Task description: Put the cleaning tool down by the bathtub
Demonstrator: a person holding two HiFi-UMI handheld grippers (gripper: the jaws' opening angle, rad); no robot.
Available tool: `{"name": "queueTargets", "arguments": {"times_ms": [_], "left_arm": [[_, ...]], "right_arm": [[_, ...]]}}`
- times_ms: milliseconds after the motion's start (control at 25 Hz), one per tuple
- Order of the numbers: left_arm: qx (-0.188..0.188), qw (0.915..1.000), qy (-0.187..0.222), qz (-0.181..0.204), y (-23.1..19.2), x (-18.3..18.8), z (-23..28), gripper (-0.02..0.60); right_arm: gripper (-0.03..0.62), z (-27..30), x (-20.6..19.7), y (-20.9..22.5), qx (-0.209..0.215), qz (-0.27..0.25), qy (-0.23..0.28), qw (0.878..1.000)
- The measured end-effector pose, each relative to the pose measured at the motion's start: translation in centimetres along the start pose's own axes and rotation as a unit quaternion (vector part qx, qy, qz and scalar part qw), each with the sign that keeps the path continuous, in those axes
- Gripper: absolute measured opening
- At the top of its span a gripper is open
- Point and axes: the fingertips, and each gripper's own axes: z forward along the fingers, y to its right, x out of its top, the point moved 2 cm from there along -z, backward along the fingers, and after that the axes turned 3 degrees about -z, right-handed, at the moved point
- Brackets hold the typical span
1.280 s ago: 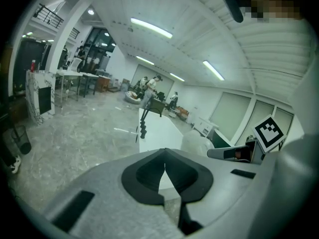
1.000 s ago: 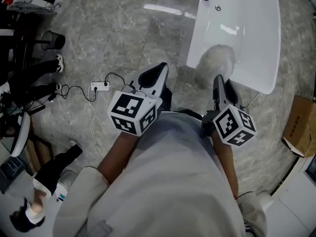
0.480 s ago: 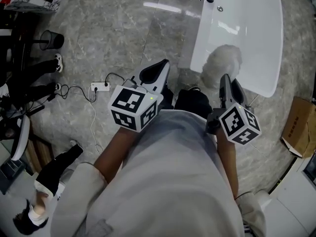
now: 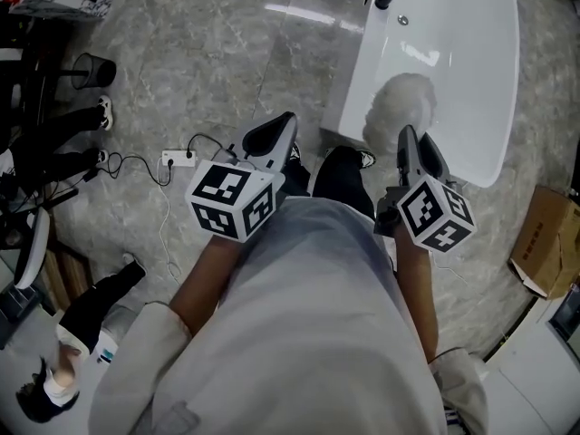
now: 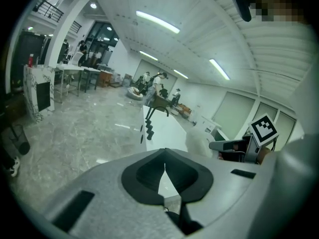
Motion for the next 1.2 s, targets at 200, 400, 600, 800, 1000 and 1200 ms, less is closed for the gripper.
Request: {"name": "queueTargets", "arguments": {"times_ms": [200, 400, 600, 800, 1000, 1200], "left_arm": [[-0.007, 0.9998, -0.016, -0.002, 0.7, -0.7, 0.9, 0.009], [-0.009, 0.9995, -0.030, -0.006, 0.5, -1.3, 1.5, 0.009], [-0.003, 0.9995, -0.031, -0.010, -0.4, -1.2, 1.4, 0.009], [0.006, 0.9993, -0.032, -0.017, -1.0, -1.0, 1.5, 0.008], [0.007, 0.9990, -0.038, -0.022, -1.2, -1.1, 1.8, 0.008], [0.008, 0.9987, -0.043, -0.026, -1.3, -1.2, 2.1, 0.008]], "right_arm": [[0.085, 1.5, -0.3, 0.5, 0.016, 0.003, -0.025, 1.000], [0.086, 3.0, -0.6, 0.2, 0.028, -0.002, -0.045, 0.999], [0.086, 4.2, -0.8, 0.1, 0.034, -0.006, -0.062, 0.997], [0.086, 5.4, -0.7, 0.7, 0.033, -0.012, -0.071, 0.997], [0.086, 6.3, -0.6, 1.2, 0.035, -0.014, -0.080, 0.996], [0.086, 7.2, -0.7, 1.7, 0.034, -0.013, -0.088, 0.995]]}}
